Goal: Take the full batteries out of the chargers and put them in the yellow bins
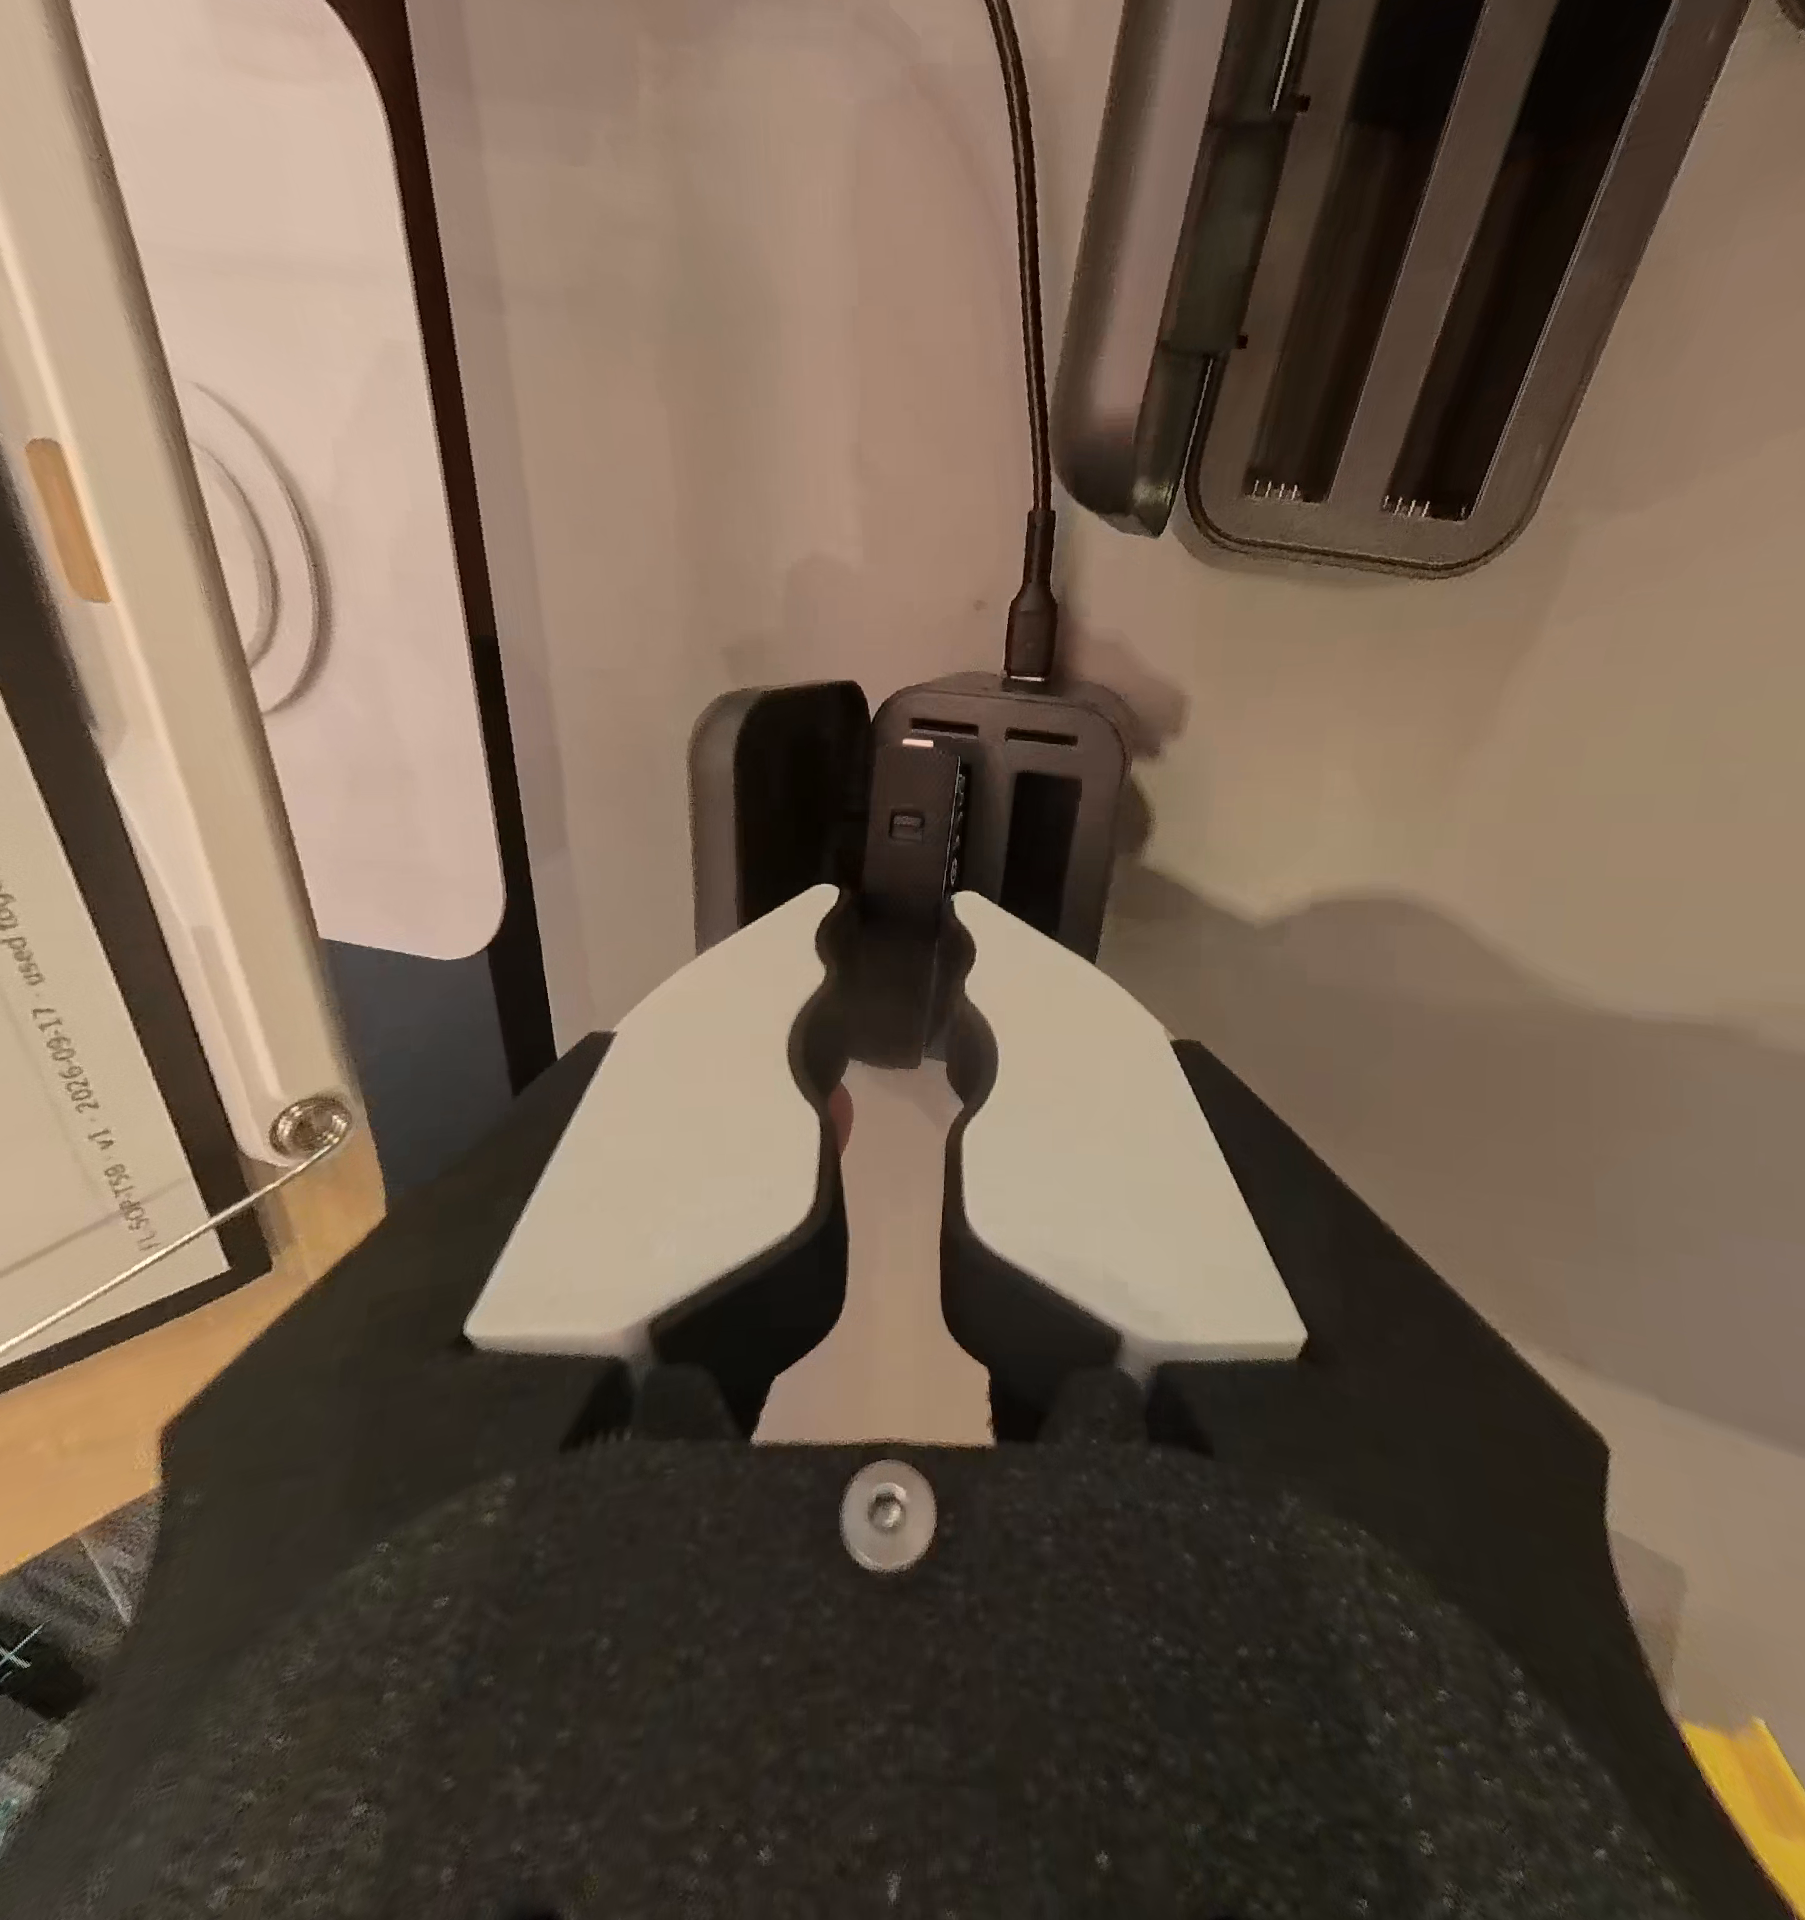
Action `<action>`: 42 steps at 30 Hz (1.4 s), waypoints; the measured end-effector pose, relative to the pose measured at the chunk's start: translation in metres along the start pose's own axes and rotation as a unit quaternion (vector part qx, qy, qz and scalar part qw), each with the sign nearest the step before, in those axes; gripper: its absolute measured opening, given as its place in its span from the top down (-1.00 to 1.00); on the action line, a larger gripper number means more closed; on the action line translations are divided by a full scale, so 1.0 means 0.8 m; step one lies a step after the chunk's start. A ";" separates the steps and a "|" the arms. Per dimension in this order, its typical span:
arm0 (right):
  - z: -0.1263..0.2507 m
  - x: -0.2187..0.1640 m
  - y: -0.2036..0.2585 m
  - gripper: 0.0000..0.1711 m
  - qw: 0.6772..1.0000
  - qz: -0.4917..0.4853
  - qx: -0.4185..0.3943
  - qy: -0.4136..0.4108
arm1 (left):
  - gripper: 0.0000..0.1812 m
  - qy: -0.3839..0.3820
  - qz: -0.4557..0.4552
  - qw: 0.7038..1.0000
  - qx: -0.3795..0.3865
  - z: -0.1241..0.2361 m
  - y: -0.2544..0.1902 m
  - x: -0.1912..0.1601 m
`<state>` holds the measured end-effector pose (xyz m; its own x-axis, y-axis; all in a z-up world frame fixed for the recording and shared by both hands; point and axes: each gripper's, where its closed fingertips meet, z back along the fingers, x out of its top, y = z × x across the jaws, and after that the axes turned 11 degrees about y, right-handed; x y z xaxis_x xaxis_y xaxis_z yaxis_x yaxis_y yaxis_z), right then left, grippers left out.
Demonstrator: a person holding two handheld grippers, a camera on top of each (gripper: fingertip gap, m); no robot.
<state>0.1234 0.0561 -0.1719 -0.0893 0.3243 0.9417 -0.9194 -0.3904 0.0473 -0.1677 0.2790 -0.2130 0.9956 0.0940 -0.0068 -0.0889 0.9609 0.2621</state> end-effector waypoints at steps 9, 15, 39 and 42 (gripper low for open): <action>-0.001 -0.002 0.003 1.00 1.000 0.002 0.006 0.002 | 0.81 0.012 0.001 1.000 0.022 -0.005 0.000 -0.014; -0.001 -0.003 0.004 1.00 1.000 0.004 0.009 0.003 | 0.82 -0.029 0.000 0.999 0.029 -0.002 -0.001 -0.008; -0.002 -0.004 0.005 1.00 1.000 -0.004 0.022 0.005 | 0.77 -0.131 0.044 0.990 0.029 0.000 -0.005 -0.013; -0.003 -0.005 0.007 1.00 1.000 -0.003 0.024 0.008 | 0.75 -0.088 0.022 0.995 0.043 -0.001 -0.005 -0.014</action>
<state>0.1180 0.0547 -0.1764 -0.0905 0.3406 0.9359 -0.9003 -0.4297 0.0694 -0.1783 0.2743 -0.2150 0.9817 0.0809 0.1726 -0.1366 0.9302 0.3408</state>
